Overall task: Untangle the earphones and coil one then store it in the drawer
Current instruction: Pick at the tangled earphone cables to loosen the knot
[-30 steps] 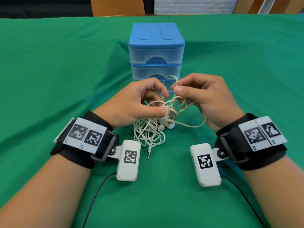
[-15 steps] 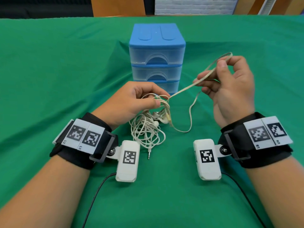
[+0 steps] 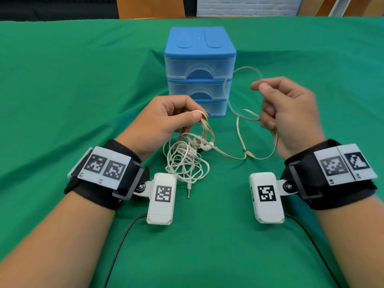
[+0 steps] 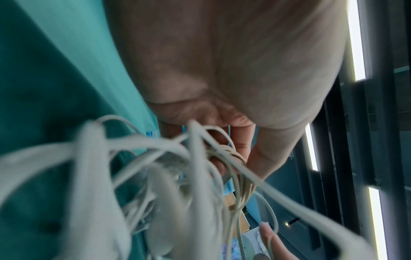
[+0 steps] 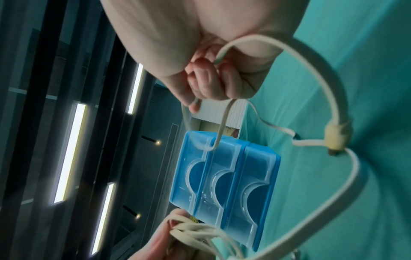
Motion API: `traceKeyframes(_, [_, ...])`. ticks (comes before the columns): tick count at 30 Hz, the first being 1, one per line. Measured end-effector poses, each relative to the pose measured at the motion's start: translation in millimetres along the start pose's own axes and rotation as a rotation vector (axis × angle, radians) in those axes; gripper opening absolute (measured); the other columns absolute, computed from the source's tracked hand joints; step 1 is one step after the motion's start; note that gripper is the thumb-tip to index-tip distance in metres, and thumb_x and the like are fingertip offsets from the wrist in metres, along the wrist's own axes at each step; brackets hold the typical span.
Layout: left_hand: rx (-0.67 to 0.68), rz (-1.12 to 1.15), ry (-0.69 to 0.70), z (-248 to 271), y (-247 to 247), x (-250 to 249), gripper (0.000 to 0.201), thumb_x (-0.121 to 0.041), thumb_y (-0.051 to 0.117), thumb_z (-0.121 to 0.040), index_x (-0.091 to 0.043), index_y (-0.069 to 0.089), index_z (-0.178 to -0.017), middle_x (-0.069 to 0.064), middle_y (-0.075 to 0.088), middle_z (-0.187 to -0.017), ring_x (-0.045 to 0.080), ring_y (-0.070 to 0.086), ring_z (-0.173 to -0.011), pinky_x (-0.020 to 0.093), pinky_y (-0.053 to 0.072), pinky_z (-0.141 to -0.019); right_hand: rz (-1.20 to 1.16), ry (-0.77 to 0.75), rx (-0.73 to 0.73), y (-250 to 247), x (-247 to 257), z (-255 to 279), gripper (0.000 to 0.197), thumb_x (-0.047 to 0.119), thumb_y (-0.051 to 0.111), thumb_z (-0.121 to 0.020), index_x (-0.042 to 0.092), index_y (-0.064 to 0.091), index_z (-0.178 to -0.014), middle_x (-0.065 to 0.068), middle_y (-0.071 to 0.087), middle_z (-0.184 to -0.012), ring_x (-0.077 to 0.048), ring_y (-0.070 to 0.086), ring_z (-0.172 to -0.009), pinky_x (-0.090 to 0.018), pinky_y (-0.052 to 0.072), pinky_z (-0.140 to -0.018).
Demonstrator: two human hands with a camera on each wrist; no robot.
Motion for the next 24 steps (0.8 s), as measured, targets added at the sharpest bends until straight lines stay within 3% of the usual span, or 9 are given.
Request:
traceKeyframes(2, [-0.003,0.043,-0.013,-0.4,-0.4,0.5,0.009,-0.01,0.063,-0.091,-0.007,0.072,-0.093,0.005,0.06,-0.073,0.015,0.051,-0.066,0.024,0.043,-0.065,0.11,0.023,0.008,0.9,-3.0,1.0,0.018,0.008,0.062,-0.094,0.013,0.072,-0.08,-0.016,0.047,-0.07,-0.012,0.027,-0.049,-0.021,0.021,-0.042])
traceKeyframes(4, [-0.003,0.08,-0.026,-0.2,0.3,1.0,0.01,-0.011,0.063,-0.09,-0.008,0.072,-0.093,0.012,0.059,-0.075,0.017,0.052,-0.066,0.028,0.042,-0.065,0.248,0.017,-0.026,-2.7,-3.7,1.3,0.009,0.011,0.067,-0.09,0.017,0.074,-0.088,-0.007,0.057,-0.072,-0.012,0.043,-0.052,-0.017,0.033,-0.046])
traceKeyframes(8, [0.004,0.112,-0.048,0.5,1.1,3.2,0.011,-0.012,0.062,-0.091,-0.007,0.07,-0.095,0.007,0.062,-0.073,0.016,0.058,-0.063,0.029,0.041,-0.062,0.363,-0.096,-0.094,-10.3,5.2,-1.0,0.019,0.024,0.073,-0.079,0.028,0.066,-0.096,0.007,0.061,-0.087,-0.007,0.052,-0.071,-0.019,0.041,-0.063])
traceKeyframes(10, [0.015,0.128,-0.052,1.0,2.1,3.8,0.01,-0.013,0.062,-0.091,-0.008,0.07,-0.096,0.006,0.064,-0.076,0.018,0.061,-0.064,0.034,0.042,-0.066,0.303,-0.146,0.023,2.4,10.8,1.3,0.011,0.022,0.072,-0.079,0.021,0.068,-0.089,0.005,0.062,-0.079,-0.004,0.051,-0.065,-0.015,0.04,-0.06])
traceKeyframes(13, [0.042,0.139,-0.033,2.6,5.2,0.1,0.01,-0.011,0.061,-0.093,-0.008,0.069,-0.099,0.006,0.069,-0.081,0.019,0.065,-0.067,0.033,0.049,-0.068,0.293,-0.084,0.395,39.7,2.3,17.6,0.015,0.02,0.071,-0.081,0.008,0.074,-0.09,-0.005,0.067,-0.074,-0.004,0.052,-0.064,-0.014,0.042,-0.062])
traceKeyframes(16, [0.048,0.155,-0.026,3.7,6.2,-2.3,0.01,-0.01,0.06,-0.094,-0.009,0.069,-0.099,0.008,0.071,-0.084,0.019,0.067,-0.068,0.029,0.055,-0.066,0.375,-0.028,0.587,59.1,-13.3,30.2,0.023,0.027,0.077,-0.078,0.007,0.075,-0.089,-0.021,0.07,-0.087,-0.021,0.053,-0.073,-0.036,0.041,-0.074])
traceKeyframes(20, [0.028,0.137,-0.04,4.7,4.9,-1.9,0.009,-0.011,0.062,-0.095,-0.011,0.07,-0.098,0.008,0.069,-0.085,0.016,0.065,-0.073,0.028,0.054,-0.068,0.326,-0.015,0.539,54.4,-12.2,27.0,0.016,0.021,0.076,-0.079,0.005,0.073,-0.082,-0.023,0.068,-0.08,-0.021,0.053,-0.072,-0.039,0.041,-0.073])
traceKeyframes(24, [-0.01,0.126,-0.047,2.8,0.3,-0.8,0.009,-0.013,0.061,-0.096,-0.012,0.071,-0.097,0.013,0.065,-0.086,0.017,0.061,-0.071,0.031,0.052,-0.069,0.303,-0.024,0.482,48.0,-8.5,24.6,0.006,0.008,0.075,-0.086,0.002,0.073,-0.084,-0.016,0.066,-0.073,-0.018,0.052,-0.066,-0.027,0.044,-0.065])
Point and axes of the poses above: each hand's wrist, its own z-axis away from the middle knuckle, its own y-axis out of the palm, x = y × z, the point moved 8 cm from there along -z, towards the middle knuckle
